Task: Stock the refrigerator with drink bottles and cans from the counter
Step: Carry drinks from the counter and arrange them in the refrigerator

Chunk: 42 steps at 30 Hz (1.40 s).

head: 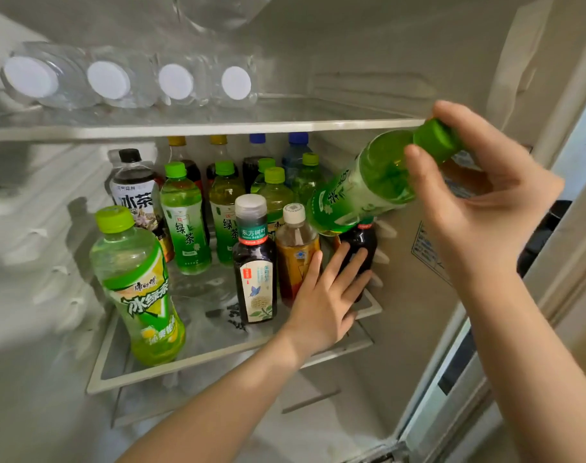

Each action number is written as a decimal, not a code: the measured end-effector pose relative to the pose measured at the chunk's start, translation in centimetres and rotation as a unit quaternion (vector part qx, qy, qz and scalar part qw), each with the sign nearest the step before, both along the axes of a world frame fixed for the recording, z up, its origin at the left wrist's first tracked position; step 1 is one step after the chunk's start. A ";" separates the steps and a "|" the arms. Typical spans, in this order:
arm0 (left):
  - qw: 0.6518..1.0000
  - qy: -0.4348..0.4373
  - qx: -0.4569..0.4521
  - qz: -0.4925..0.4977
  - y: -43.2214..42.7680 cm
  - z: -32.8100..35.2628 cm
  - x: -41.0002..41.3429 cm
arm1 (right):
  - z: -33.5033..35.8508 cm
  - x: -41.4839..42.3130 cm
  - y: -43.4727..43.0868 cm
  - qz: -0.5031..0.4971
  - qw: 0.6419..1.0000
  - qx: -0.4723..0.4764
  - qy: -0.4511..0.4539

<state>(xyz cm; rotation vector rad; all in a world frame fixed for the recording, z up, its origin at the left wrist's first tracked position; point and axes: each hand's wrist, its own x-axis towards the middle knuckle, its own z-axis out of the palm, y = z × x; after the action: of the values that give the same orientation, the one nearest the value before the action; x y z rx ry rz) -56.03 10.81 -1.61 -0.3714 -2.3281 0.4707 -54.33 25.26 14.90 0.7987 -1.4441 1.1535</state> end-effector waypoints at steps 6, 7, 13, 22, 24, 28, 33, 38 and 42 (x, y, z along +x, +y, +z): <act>0.998 -0.038 -0.014 -0.051 -1.5 0.1 0.5 | 0.6 1.1 0.8 0.036 0.997 -0.043 -0.044; 0.997 -0.041 -0.019 -0.056 -1.7 0.2 0.6 | 0.7 1.1 0.8 0.043 0.997 -0.045 -0.055; 0.990 -0.037 0.035 -0.128 -2.2 1.0 2.7 | 1.5 0.8 0.0 0.124 0.984 -0.037 -0.121; 0.951 0.196 0.164 -0.177 -8.7 4.3 10.7 | 2.9 0.5 -3.4 0.290 0.944 0.019 -0.157; 0.929 0.278 0.214 -0.119 -10.8 5.4 11.9 | 3.4 0.8 -4.7 0.324 0.931 0.049 -0.161; 0.863 0.313 0.396 0.021 -14.2 6.2 12.2 | 3.8 1.6 -8.3 0.370 0.903 0.128 -0.175; 0.746 0.118 0.655 0.026 -16.0 3.8 12.3 | 2.5 2.2 -13.1 0.317 0.897 0.268 -0.153; 0.714 0.138 0.687 -0.005 -16.2 2.6 13.2 | 0.3 1.2 -16.6 0.249 0.892 0.352 -0.135; 0.699 0.189 0.690 -0.008 -15.8 2.0 14.1 | -1.3 0.0 -19.1 0.234 0.874 0.402 -0.144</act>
<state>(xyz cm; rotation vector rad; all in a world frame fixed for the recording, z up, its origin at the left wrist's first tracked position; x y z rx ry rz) -41.95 -4.99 0.42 0.4186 -1.6465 -1.1274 -54.28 6.13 13.56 1.6814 -2.0980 1.0239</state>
